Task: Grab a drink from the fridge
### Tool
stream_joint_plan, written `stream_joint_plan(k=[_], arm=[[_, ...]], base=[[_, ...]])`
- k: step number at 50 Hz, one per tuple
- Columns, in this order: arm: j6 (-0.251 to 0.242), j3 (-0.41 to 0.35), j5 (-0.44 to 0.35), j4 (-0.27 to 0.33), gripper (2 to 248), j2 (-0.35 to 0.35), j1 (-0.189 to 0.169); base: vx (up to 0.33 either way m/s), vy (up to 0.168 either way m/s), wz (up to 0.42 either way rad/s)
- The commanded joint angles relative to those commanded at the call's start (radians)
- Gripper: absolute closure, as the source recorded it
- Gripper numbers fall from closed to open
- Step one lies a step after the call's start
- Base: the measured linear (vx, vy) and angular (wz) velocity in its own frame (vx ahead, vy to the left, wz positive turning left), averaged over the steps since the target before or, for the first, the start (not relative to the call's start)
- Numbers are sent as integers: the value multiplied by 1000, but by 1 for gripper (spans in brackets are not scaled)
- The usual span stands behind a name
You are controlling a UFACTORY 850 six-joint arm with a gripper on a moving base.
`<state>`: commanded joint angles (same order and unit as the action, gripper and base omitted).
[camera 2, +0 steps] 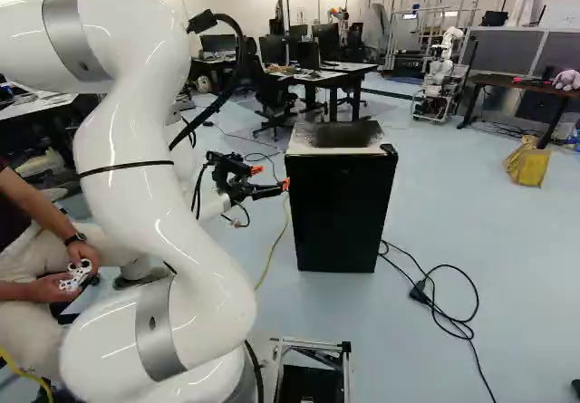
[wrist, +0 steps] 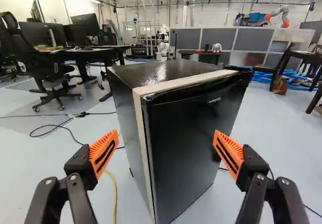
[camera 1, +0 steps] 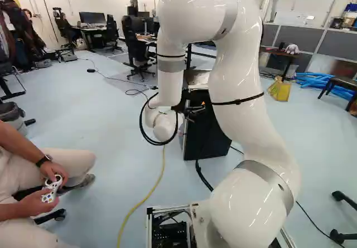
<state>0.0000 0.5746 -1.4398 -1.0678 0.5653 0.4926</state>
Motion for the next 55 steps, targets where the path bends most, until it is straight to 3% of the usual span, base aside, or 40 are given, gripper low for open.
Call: stream_joint_plan(k=[29, 55], arm=[[0, 76, 0, -8, 3, 44, 6], [0, 158, 0, -63, 3, 91, -4]], base=[[0, 0, 0], [0, 0, 0]])
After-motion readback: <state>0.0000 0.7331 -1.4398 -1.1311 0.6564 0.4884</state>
